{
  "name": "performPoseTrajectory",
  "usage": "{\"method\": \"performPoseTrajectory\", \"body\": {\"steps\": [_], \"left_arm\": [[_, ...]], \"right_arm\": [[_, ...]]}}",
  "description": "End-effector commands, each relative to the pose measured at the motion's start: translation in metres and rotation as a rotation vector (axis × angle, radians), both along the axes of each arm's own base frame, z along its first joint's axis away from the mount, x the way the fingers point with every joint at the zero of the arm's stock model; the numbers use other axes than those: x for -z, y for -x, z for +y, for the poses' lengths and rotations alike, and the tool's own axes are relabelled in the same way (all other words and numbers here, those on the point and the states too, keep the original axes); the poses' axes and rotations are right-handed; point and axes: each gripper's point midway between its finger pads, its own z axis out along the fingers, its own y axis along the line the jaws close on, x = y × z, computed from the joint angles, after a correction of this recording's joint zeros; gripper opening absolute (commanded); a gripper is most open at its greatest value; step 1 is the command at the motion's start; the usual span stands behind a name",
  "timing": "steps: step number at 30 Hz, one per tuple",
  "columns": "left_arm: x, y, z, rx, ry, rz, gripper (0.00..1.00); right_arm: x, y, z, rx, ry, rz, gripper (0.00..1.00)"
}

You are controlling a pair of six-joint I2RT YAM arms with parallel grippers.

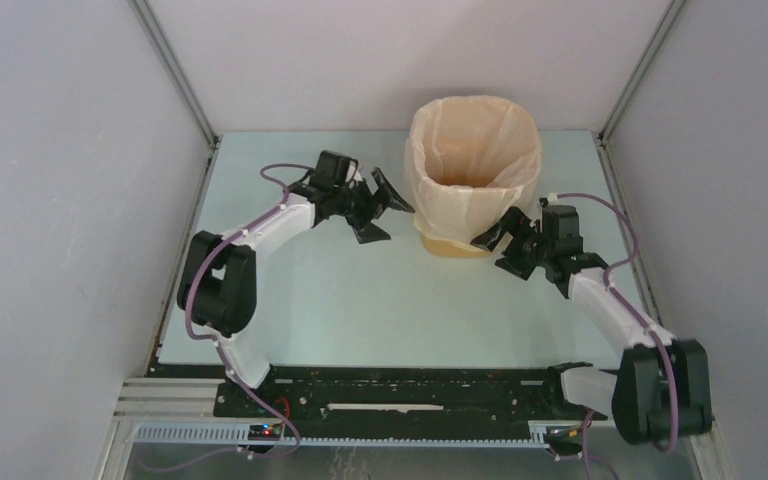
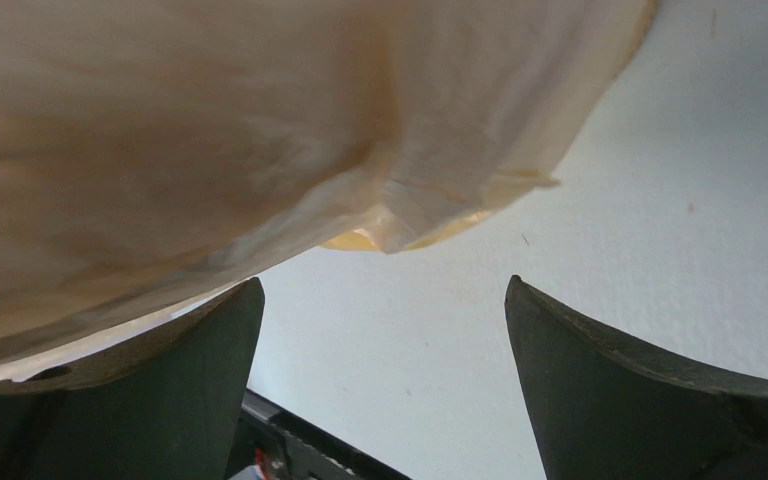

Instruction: Put the trash bags into the trash bin

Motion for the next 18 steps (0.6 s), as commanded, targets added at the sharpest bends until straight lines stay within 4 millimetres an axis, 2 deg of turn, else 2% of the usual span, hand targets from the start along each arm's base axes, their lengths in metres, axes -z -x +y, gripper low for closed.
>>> {"method": "performPoseTrajectory", "body": {"steps": [1, 5, 8, 11, 14, 18], "left_arm": [[-0.009, -0.004, 0.039, -0.009, -0.103, -0.081, 1.00], [-0.005, 0.014, 0.074, -0.001, -0.233, -0.087, 1.00], [-0.012, 0.027, 0.094, 0.004, -0.319, -0.113, 1.00], [-0.023, 0.040, 0.111, -0.027, -0.384, -0.140, 1.00], [-0.042, 0.051, 0.131, -0.079, -0.465, -0.184, 1.00], [-0.084, 0.064, 0.160, -0.177, -0.551, -0.279, 1.00]], "right_arm": [[-0.037, -0.065, 0.017, 0.003, -0.115, -0.122, 1.00], [-0.030, -0.106, 0.028, 0.008, -0.151, -0.077, 1.00], [-0.023, -0.131, 0.039, 0.022, -0.197, -0.033, 1.00], [-0.025, -0.141, 0.045, 0.022, -0.203, -0.018, 1.00], [-0.032, -0.127, 0.039, 0.006, -0.159, 0.011, 1.00], [-0.052, -0.079, 0.013, 0.005, -0.027, 0.059, 1.00]]}}
